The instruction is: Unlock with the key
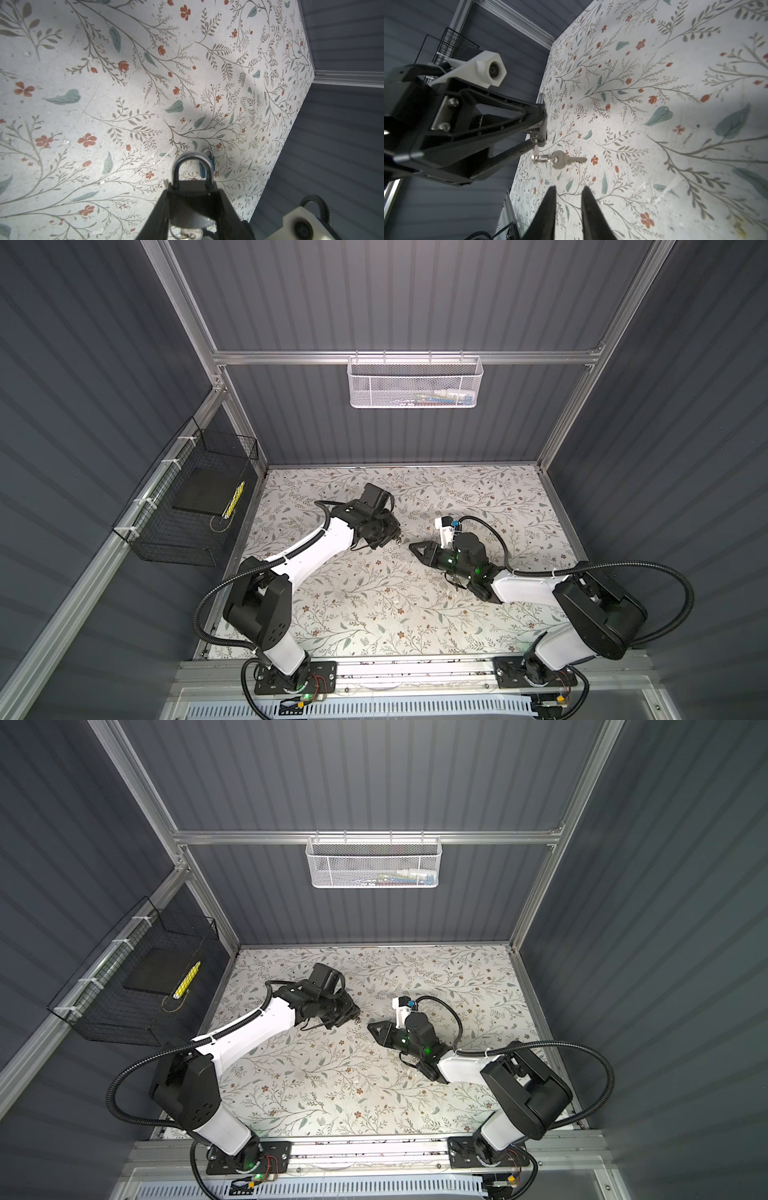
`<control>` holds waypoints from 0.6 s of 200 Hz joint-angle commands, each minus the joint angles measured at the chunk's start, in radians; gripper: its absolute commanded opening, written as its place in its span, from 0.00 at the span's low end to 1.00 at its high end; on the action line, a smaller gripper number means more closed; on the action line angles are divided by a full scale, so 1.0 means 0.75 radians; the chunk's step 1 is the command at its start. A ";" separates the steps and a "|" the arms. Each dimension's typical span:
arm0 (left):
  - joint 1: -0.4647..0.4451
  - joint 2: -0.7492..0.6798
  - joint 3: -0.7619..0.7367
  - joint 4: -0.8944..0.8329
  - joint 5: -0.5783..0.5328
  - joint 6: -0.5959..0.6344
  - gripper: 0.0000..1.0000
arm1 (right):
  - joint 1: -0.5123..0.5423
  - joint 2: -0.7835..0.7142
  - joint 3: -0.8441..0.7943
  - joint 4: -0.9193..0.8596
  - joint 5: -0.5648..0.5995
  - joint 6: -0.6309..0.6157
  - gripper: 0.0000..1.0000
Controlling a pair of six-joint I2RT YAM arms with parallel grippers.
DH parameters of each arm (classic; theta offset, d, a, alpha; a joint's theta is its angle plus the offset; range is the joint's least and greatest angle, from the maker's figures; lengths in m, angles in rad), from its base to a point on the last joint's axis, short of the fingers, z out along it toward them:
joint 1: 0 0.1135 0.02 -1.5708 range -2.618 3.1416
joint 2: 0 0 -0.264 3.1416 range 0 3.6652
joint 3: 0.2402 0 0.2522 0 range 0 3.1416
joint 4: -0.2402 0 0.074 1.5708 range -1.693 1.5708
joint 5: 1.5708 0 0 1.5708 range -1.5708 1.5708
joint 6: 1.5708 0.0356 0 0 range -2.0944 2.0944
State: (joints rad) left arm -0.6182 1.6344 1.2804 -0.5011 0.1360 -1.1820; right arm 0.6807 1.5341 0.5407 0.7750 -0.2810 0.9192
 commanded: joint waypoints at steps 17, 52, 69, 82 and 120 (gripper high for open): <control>0.004 -0.017 -0.012 0.020 0.033 0.014 0.04 | -0.010 0.011 0.056 0.059 -0.033 0.032 0.33; 0.004 -0.021 -0.012 0.027 0.037 0.011 0.04 | -0.011 0.058 0.113 0.085 -0.060 0.054 0.32; 0.005 -0.023 -0.014 0.029 0.040 0.009 0.04 | -0.010 0.083 0.133 0.109 -0.060 0.071 0.31; 0.004 -0.026 -0.017 0.031 0.041 0.005 0.04 | -0.011 0.097 0.141 0.118 -0.112 0.079 0.31; 0.004 -0.031 -0.014 0.039 0.045 0.003 0.04 | -0.010 0.116 0.151 0.116 -0.116 0.090 0.31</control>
State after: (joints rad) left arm -0.6182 1.6344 1.2720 -0.4831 0.1520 -1.1824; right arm 0.6746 1.6070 0.6273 0.8314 -0.3462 0.9741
